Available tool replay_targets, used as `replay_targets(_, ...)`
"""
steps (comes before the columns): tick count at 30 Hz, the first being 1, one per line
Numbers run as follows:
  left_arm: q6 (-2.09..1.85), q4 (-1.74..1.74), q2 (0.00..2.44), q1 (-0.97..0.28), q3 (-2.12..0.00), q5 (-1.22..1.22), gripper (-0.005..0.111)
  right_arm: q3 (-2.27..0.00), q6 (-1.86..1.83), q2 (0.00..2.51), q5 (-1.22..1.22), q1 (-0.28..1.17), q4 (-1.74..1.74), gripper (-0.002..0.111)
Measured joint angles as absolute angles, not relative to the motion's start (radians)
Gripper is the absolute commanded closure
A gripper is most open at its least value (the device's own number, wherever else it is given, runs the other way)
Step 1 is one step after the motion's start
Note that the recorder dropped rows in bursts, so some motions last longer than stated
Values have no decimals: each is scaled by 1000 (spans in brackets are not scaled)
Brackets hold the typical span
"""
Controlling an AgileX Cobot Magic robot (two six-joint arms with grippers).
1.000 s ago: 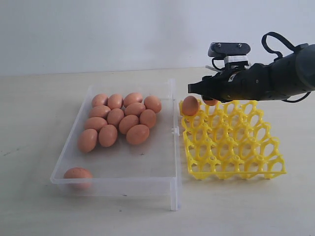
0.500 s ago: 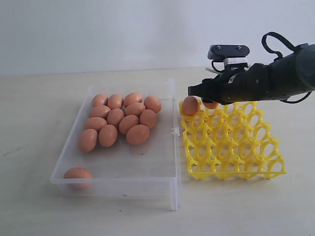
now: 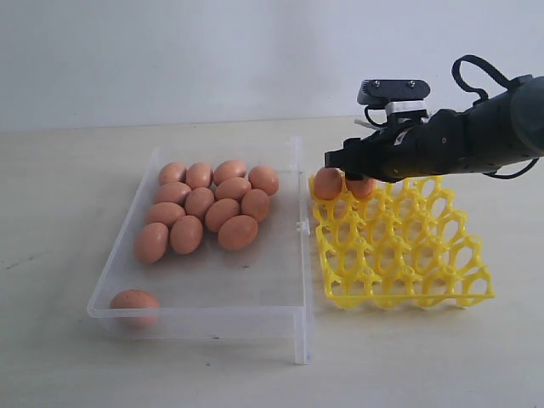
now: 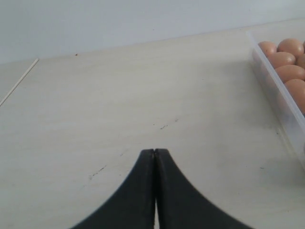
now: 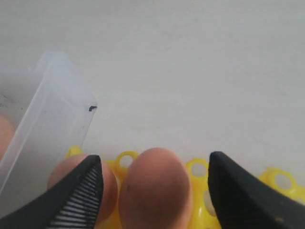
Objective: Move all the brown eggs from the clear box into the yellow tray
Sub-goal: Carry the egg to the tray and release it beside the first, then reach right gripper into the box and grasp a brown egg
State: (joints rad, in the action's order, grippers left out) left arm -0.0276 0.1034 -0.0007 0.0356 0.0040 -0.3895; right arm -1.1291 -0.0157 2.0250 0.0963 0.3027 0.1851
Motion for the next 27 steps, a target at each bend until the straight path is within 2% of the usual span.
replay_targets(2,-28,103,-1,36,4,-389,107,-1129,-16,2020,94,303,185,46)
replay_targets(4,-28,103,-1,36,4,-389,107,-1129,-16,1990,73,303,196,56)
replay_targets(5,-28,103,-1,36,4,-389,107,-1129,-16,1974,64,305,209,76)
replay_targets(6,-28,103,-1,36,4,-389,107,-1129,-38,1932,25,321,240,86)
replay_targets(7,-28,103,-1,36,4,-389,107,-1129,-60,1913,7,338,248,108)
replay_targets(11,-28,103,-1,36,4,-389,107,-1224,-295,1841,-285,518,328,108)
replay_targets(15,-28,103,-1,36,4,-389,107,-1447,-350,1936,-686,657,347,107)
replay_targets(17,-28,103,-1,36,4,-389,107,-1554,-363,1999,-802,721,376,103)
replay_targets(22,-28,103,-1,36,4,-389,107,-1684,-367,2104,-917,808,413,92)
replay_targets(27,-28,103,-1,36,4,-389,107,-1784,-336,2207,-1006,838,405,76)
